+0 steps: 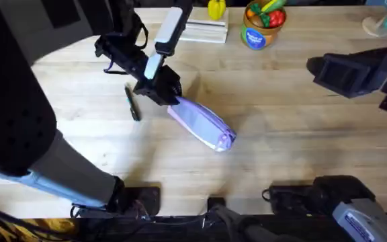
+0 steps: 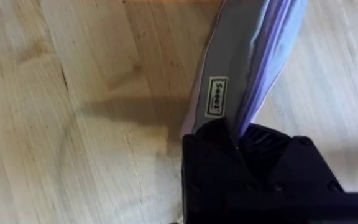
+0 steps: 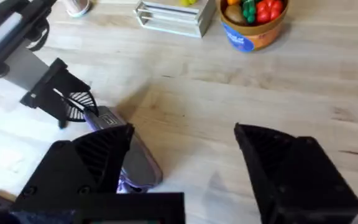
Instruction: Unzip the bag, pick up the pens from the table one at a time and place them inside, then zip the bag closed.
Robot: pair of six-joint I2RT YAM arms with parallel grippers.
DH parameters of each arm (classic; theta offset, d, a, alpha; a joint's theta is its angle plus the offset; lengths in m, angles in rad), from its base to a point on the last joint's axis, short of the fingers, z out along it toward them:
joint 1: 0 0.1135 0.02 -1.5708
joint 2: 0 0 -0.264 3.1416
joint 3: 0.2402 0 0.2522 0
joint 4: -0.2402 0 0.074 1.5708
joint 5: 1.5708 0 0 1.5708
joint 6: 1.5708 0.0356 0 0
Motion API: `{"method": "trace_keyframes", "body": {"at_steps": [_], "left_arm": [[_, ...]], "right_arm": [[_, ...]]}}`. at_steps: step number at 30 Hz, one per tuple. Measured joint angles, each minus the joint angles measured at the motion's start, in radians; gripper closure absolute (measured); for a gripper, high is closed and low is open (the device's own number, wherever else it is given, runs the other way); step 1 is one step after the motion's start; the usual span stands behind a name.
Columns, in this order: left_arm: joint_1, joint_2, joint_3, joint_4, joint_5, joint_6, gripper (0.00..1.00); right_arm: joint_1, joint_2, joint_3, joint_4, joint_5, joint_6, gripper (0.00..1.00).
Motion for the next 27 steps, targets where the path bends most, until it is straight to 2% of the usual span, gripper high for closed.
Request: {"method": "trace_keyframes", "body": {"at_steps": [6, 12, 21, 27], "left_arm": [[0.0, 0.0, 0.0, 0.0, 0.0, 0.0, 0.957], [0.0, 0.0, 0.0, 0.012, 0.003, 0.0, 0.957], [-0.001, 0.0, 0.0, 0.014, 0.003, 0.0, 0.957], [-0.001, 0.0, 0.0, 0.014, 0.003, 0.0, 0.957]], "right_arm": [[0.005, 0.024, 0.002, -0.129, -0.087, 0.12, 0.009], [0.066, 0.068, -0.005, -0.237, -0.161, 0.183, 0.009], [0.207, 0.067, -0.129, -0.204, -0.189, 0.38, 0.009], [0.345, 0.067, -0.219, -0.082, -0.197, 0.578, 0.009]]}}
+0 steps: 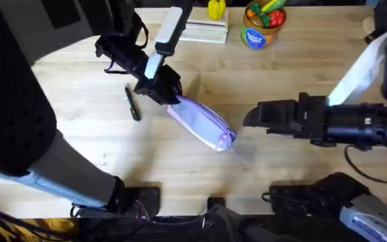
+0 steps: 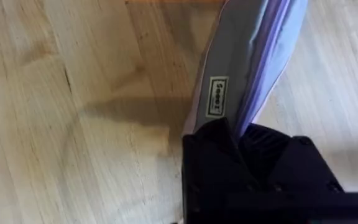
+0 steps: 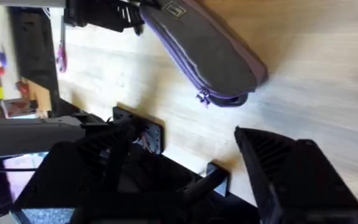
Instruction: Unzip the bag, pick up the pens from the table one at a time and place them inside, then zip the bag closed.
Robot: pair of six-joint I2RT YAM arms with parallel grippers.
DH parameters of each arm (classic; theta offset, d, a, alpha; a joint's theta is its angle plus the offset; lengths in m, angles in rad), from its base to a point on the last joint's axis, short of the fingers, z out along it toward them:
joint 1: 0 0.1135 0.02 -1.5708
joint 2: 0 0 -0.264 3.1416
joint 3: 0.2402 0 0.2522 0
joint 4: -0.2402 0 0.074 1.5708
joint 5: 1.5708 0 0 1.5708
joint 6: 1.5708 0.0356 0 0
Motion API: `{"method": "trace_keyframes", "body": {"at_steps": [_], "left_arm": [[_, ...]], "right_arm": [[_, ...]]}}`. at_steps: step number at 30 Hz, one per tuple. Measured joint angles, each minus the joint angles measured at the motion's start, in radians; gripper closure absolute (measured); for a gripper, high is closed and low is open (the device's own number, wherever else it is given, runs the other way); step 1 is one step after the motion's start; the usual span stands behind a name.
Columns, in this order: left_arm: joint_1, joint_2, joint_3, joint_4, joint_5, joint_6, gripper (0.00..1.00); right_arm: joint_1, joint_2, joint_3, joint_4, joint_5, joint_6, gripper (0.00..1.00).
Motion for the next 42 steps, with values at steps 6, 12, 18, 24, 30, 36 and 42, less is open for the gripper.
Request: {"method": "trace_keyframes", "body": {"at_steps": [6, 12, 18, 24, 30, 36, 42], "left_arm": [[0.0, 0.0, 0.0, 0.001, 0.0, 0.0, 0.957], [0.0, 0.0, 0.0, 0.003, -0.001, 0.0, 0.957], [0.0, 0.0, 0.0, 0.003, -0.003, 0.0, 0.957], [-0.001, 0.0, 0.0, 0.003, -0.004, 0.0, 0.957], [-0.001, 0.0, 0.0, 0.003, -0.004, 0.0, 0.957], [-0.001, 0.0, 0.0, 0.003, -0.004, 0.0, 0.957], [-0.001, 0.0, 0.0, 0.011, -0.009, 0.0, 0.957]], "right_arm": [[0.164, 0.0, -0.085, 0.147, 0.001, 0.242, 0.009], [0.299, 0.001, -0.145, 0.189, 0.096, 0.439, 0.009], [0.407, 0.001, -0.166, 0.276, 0.227, 0.536, 0.009], [0.492, 0.067, -0.217, 0.311, 0.36, 0.645, 0.07], [0.522, 0.153, -0.217, 0.382, 0.392, 0.689, 0.073], [0.522, 0.252, -0.217, 0.477, 0.421, 0.81, 0.176], [0.523, 0.293, -0.219, 0.484, 0.424, 0.958, 0.465]]}}
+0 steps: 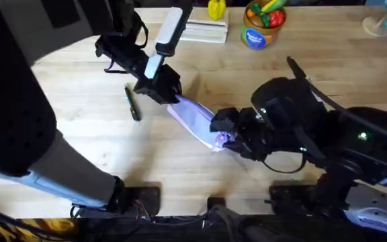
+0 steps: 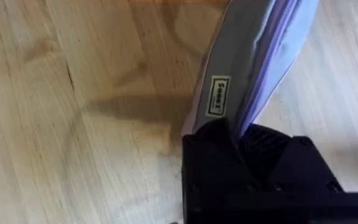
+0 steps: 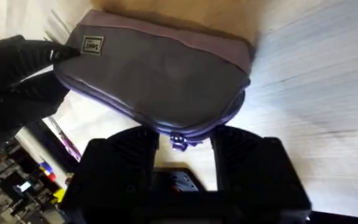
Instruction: Unzip the bag, pick up the pens from the table one at a time and place them inside, then zip the bag closed.
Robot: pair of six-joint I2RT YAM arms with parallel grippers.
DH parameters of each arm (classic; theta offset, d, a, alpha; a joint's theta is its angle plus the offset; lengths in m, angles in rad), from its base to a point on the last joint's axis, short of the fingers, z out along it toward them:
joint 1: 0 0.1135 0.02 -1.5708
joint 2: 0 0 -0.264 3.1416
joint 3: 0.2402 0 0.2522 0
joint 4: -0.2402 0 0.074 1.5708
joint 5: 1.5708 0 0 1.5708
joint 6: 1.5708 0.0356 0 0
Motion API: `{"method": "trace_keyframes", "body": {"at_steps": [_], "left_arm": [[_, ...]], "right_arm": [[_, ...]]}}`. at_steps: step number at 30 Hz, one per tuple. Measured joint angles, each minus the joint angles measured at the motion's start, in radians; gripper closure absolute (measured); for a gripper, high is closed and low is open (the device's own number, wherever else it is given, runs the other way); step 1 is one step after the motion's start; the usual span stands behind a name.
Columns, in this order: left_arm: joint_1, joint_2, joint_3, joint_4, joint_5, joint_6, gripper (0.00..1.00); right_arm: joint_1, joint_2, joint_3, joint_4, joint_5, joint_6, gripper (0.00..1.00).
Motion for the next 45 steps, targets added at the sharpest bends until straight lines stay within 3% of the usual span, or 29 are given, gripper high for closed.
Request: {"method": "trace_keyframes", "body": {"at_steps": [4, 17, 24, 27, 35, 36, 45], "left_arm": [[0.0, 0.0, 0.0, 0.0, -0.002, 0.0, 0.957], [0.0, 0.0, 0.001, 0.006, 0.003, 0.0, 0.958], [-0.002, 0.0, 0.001, -0.004, 0.015, 0.0, 0.958], [-0.008, 0.0, 0.001, -0.003, 0.021, -0.001, 0.958], [-0.019, 0.0, 0.001, -0.002, 0.046, -0.001, 0.958], [-0.025, 0.0, 0.001, 0.002, 0.062, -0.001, 0.958], [-0.027, 0.0, 0.001, 0.0, 0.065, -0.001, 0.958]], "right_arm": [[0.0, 0.0, -0.004, -0.001, 0.0, 0.03, 0.635], [-0.002, -0.055, -0.013, -0.003, 0.001, -0.01, 0.801], [-0.071, -0.14, -0.014, -0.049, -0.001, -0.077, 0.872], [-0.124, -0.148, -0.014, -0.058, -0.007, -0.131, 0.956], [-0.306, -0.148, -0.014, -0.053, -0.055, -0.377, 0.957], [-0.356, -0.148, -0.014, -0.052, -0.072, -0.473, 0.958], [-0.377, -0.148, 0.007, -0.064, -0.089, -0.754, 0.962]]}}
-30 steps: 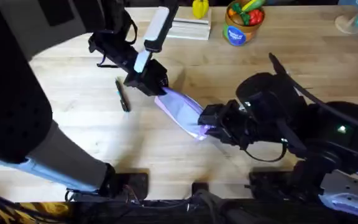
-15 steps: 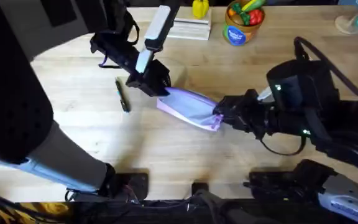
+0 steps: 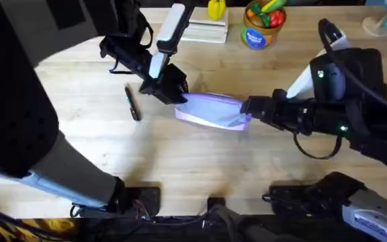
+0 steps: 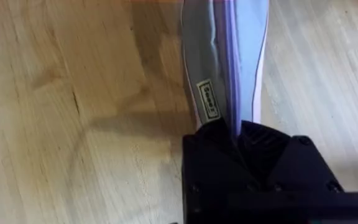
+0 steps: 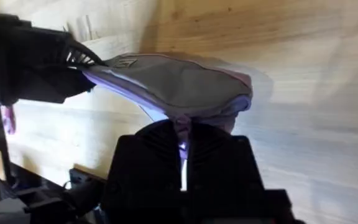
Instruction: Unzip the bag, pick up the pens from the table one at a time and place them inside, then zip the bag closed.
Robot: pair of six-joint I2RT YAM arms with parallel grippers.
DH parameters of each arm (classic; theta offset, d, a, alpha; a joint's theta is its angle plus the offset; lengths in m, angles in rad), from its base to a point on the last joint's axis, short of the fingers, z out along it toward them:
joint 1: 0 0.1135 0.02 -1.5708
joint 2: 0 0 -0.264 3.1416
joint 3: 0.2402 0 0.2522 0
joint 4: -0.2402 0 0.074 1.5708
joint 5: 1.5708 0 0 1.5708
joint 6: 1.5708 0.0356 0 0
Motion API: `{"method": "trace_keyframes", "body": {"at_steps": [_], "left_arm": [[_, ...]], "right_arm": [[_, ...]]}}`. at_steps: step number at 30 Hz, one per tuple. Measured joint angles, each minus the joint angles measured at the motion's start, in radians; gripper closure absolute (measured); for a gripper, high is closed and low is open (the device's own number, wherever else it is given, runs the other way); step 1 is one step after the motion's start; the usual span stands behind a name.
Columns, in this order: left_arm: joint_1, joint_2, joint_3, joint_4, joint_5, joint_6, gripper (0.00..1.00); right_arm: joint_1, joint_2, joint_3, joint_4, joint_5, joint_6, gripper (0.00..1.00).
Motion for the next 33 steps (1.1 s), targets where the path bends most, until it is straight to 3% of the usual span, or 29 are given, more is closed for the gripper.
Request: {"method": "trace_keyframes", "body": {"at_steps": [6, 15, 26, 33], "left_arm": [[0.0, 0.0, 0.0, 0.0, 0.017, 0.0, 0.958], [0.0, 0.0, 0.0, -0.003, 0.053, 0.0, 0.958], [-0.001, 0.0, 0.002, -0.012, 0.07, 0.0, 0.958], [0.023, 0.0, 0.003, -0.007, -0.012, 0.0, 0.958]], "right_arm": [[-0.001, 0.0, 0.081, -0.058, 0.014, -0.195, 0.968], [-0.001, 0.0, 0.141, -0.123, 0.033, -0.312, 0.972], [-0.004, 0.004, 0.226, -0.126, 0.006, -0.295, 0.971], [0.0, 0.102, 0.226, 0.022, -0.082, -0.228, 0.971]]}}
